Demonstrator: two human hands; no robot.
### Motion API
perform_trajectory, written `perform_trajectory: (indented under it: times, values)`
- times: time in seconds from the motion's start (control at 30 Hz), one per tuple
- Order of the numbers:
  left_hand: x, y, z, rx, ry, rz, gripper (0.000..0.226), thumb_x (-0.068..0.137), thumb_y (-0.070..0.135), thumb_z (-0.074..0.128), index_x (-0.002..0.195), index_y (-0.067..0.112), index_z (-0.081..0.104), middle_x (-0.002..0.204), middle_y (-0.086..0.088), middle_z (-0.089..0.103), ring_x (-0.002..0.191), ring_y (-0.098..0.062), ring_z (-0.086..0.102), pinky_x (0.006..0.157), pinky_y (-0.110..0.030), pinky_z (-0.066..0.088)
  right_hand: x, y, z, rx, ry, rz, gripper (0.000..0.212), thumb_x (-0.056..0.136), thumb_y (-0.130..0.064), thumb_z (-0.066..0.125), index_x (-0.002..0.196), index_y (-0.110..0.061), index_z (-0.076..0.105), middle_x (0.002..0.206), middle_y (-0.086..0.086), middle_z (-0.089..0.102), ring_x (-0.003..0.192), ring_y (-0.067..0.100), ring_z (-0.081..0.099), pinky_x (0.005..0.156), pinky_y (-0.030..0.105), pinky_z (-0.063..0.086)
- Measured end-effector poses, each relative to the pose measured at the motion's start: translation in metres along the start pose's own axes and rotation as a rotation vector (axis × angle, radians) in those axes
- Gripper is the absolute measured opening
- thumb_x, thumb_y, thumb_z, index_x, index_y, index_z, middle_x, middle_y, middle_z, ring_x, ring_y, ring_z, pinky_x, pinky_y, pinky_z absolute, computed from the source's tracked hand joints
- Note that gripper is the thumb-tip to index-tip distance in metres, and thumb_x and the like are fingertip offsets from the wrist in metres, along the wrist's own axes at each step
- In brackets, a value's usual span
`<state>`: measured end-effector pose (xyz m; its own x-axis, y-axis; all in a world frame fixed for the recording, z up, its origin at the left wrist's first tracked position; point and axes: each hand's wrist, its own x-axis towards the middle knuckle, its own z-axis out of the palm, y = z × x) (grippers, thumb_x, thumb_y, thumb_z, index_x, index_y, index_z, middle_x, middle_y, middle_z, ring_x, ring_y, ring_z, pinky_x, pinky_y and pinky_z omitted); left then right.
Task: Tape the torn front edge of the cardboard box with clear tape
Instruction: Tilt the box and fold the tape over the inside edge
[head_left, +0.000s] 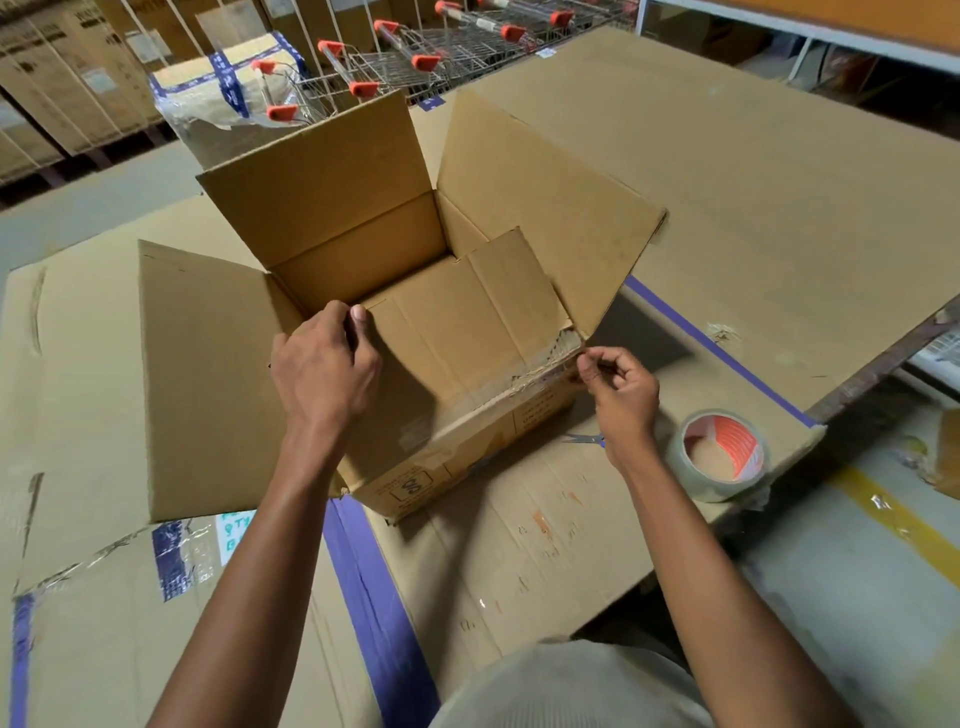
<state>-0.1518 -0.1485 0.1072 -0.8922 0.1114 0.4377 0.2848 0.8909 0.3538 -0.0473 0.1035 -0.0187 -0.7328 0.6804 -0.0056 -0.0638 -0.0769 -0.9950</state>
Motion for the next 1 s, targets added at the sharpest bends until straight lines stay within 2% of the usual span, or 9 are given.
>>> perform_trajectory:
  times: [0.1,0.2,0.37,0.5,0.57,0.67,0.77,0.87,1.0]
  values:
    - [-0.001,0.000,0.000,0.007,0.002,0.020,0.031,0.106,0.031,0.040,0.081,0.014,0.047,0.073,-0.011,0.055,0.065,-0.028,0.041,0.073,-0.042,0.039,0.002,0.001,-0.003,0.031,-0.012,-0.005,0.009,0.097,-0.017,0.066,0.097,-0.024,0.072,0.092,-0.005,0.073,0.087,0.004,0.068,0.082,0.035,0.060]
    - [0.000,-0.002,0.000,0.000,0.001,0.029,0.031,0.106,0.031,0.040,0.080,0.015,0.047,0.072,-0.005,0.049,0.064,-0.028,0.042,0.070,-0.040,0.037,0.004,0.001,-0.002,0.001,-0.034,-0.022,0.022,0.085,-0.001,0.077,0.101,-0.014,0.069,0.092,-0.004,0.071,0.085,0.000,0.068,0.079,0.018,0.056]
    - [0.000,0.000,0.003,0.016,-0.013,0.023,0.032,0.107,0.031,0.040,0.082,0.013,0.050,0.072,-0.005,0.049,0.065,-0.028,0.042,0.072,-0.041,0.038,0.005,0.005,-0.002,-0.081,-0.003,-0.057,0.010,0.097,-0.022,0.067,0.105,-0.028,0.070,0.098,-0.011,0.073,0.083,-0.004,0.070,0.080,0.028,0.059]
    - [0.001,-0.003,0.005,0.017,-0.010,0.025,0.031,0.107,0.031,0.039,0.080,0.015,0.045,0.071,-0.005,0.048,0.063,-0.028,0.040,0.072,-0.040,0.036,0.003,0.012,0.002,-0.108,0.068,0.006,0.059,0.092,-0.037,0.072,0.142,-0.018,0.050,0.113,-0.001,0.071,0.085,-0.001,0.072,0.081,0.026,0.061]
    - [0.001,-0.004,0.006,0.026,-0.028,0.025,0.032,0.107,0.032,0.037,0.082,0.015,0.046,0.071,-0.005,0.049,0.064,-0.028,0.040,0.081,-0.044,0.038,0.000,0.012,0.006,-0.181,0.258,-0.098,0.048,0.101,-0.040,0.058,0.142,-0.017,0.047,0.118,0.004,0.067,0.085,0.014,0.072,0.079,0.042,0.062]
    - [0.002,-0.005,0.008,0.058,-0.030,0.029,0.033,0.105,0.034,0.032,0.082,0.014,0.045,0.071,-0.006,0.050,0.064,-0.031,0.044,0.083,-0.047,0.040,-0.012,0.010,0.017,-0.294,0.457,-0.449,0.027,0.102,-0.020,0.058,0.127,-0.007,0.060,0.115,0.010,0.054,0.091,0.021,0.059,0.076,0.038,0.056]
    - [0.006,-0.007,0.014,0.088,-0.047,0.006,0.034,0.104,0.035,0.031,0.083,0.014,0.047,0.073,-0.010,0.055,0.066,-0.035,0.050,0.087,-0.050,0.043,-0.029,0.021,0.034,-0.570,0.263,-0.600,0.044,0.103,-0.012,0.054,0.146,-0.007,0.052,0.108,0.007,0.047,0.089,0.012,0.046,0.076,0.025,0.046]
    - [0.008,-0.008,0.025,0.122,-0.085,-0.002,0.029,0.103,0.029,0.035,0.082,0.014,0.046,0.076,-0.014,0.063,0.065,-0.030,0.045,0.087,-0.048,0.038,-0.041,0.045,0.039,-0.945,0.161,-0.500,0.070,0.100,-0.017,0.048,0.162,-0.013,0.017,0.105,0.007,0.045,0.089,0.020,0.042,0.080,0.036,0.047]
    - [0.008,-0.014,0.035,0.135,-0.119,-0.012,0.025,0.102,0.025,0.037,0.082,0.014,0.047,0.074,-0.013,0.062,0.064,-0.030,0.047,0.085,-0.046,0.036,-0.041,0.040,0.030,-0.790,0.240,-0.579,0.054,0.101,-0.017,0.054,0.153,-0.005,0.043,0.103,0.012,0.051,0.090,0.022,0.045,0.079,0.039,0.051]
